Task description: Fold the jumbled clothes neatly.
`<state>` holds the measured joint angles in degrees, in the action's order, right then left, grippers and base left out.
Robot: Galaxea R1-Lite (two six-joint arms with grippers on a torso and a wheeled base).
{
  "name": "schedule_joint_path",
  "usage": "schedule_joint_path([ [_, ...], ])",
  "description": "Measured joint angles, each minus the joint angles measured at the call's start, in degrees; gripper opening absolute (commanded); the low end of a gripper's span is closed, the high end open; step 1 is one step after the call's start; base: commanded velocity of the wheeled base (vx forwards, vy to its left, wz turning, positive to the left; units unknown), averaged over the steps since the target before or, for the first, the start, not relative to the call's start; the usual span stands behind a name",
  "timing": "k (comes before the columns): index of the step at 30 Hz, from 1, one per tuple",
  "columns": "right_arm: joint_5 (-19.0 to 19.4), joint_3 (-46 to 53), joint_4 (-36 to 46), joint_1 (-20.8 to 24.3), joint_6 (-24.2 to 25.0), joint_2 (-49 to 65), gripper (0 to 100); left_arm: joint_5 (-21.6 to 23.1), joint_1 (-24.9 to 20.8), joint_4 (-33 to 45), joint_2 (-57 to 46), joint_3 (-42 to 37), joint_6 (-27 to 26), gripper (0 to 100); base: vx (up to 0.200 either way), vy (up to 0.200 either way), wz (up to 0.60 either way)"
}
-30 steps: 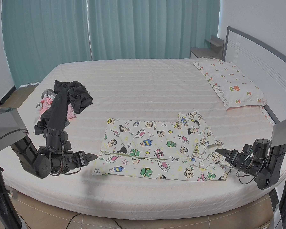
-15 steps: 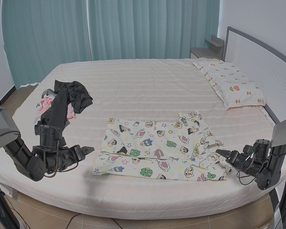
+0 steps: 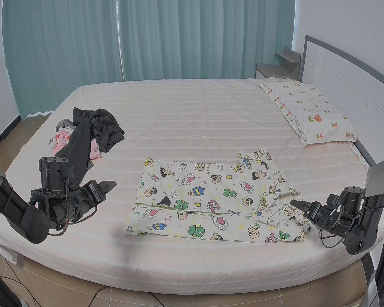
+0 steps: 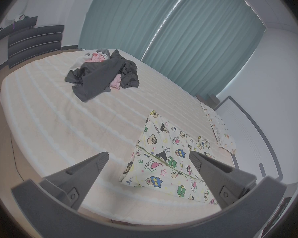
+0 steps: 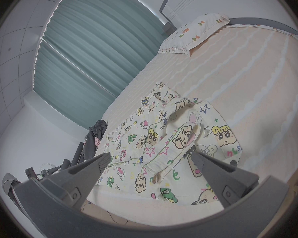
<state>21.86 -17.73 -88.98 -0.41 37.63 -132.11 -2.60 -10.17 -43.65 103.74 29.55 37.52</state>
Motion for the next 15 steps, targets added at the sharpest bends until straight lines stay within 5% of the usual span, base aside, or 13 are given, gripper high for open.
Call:
schedule_joint_path([
  [15,-0.1,0.0,0.0,1.3,0.1,1.3,100,-0.3,-2.3,-0.1,-4.3,-2.9,6.1,100,0.0,0.0,0.0],
])
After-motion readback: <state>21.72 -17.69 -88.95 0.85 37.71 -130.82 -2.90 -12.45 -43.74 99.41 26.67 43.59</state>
